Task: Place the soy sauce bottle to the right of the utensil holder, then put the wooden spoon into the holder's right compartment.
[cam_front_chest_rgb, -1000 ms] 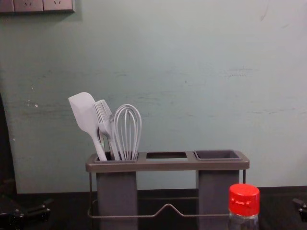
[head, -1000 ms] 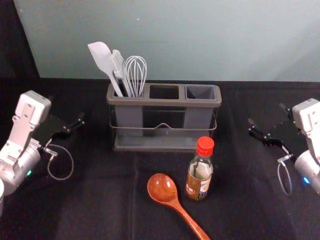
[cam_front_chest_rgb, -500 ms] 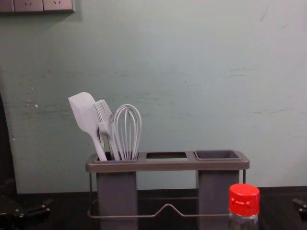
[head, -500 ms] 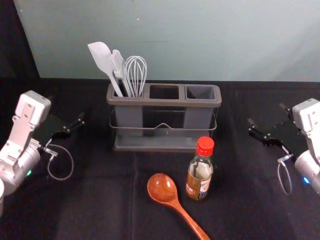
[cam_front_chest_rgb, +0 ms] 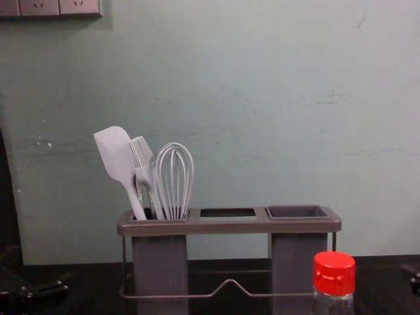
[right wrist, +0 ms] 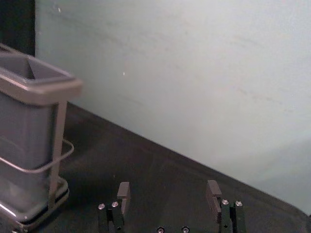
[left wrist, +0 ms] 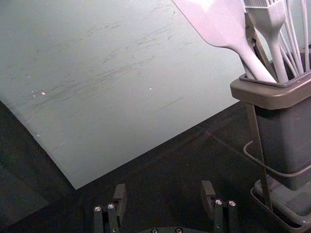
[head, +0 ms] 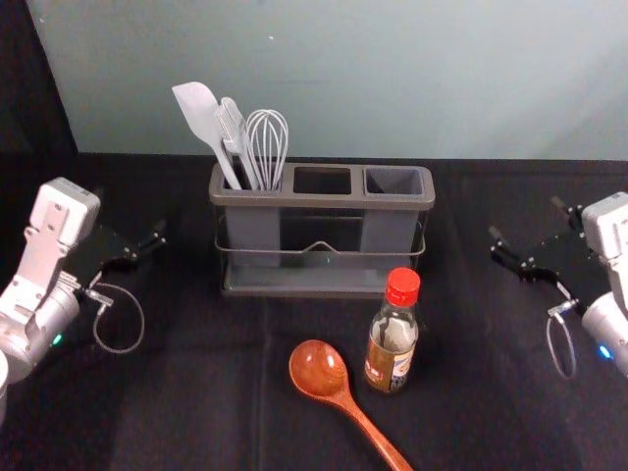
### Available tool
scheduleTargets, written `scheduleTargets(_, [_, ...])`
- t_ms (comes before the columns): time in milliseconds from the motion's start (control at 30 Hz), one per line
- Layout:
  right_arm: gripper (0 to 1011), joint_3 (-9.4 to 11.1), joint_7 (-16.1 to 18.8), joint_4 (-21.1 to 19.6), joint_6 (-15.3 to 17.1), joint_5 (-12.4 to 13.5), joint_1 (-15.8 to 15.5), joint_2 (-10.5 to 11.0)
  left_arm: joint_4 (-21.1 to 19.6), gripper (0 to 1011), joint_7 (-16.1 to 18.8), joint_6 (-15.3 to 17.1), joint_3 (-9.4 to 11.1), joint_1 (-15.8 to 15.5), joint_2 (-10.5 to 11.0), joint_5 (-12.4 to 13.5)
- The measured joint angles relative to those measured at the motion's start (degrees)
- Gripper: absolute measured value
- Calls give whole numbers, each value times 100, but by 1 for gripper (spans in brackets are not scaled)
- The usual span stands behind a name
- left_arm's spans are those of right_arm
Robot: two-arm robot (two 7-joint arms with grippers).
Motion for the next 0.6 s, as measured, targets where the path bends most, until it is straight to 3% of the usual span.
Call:
scheduleTargets(233, [1004,250,95,-412,-149,51,-254,127,0,1005,0,0,0,0,0,0])
scheduleTargets(467, [1004,595,375,-1166,-237,397,-771,423,0,1005,0,0,0,0,0,0])
scheduleTargets(600, [1004,838,572,-1570,-286,736,-1157,579,0,1005,0,0,0,0,0,0])
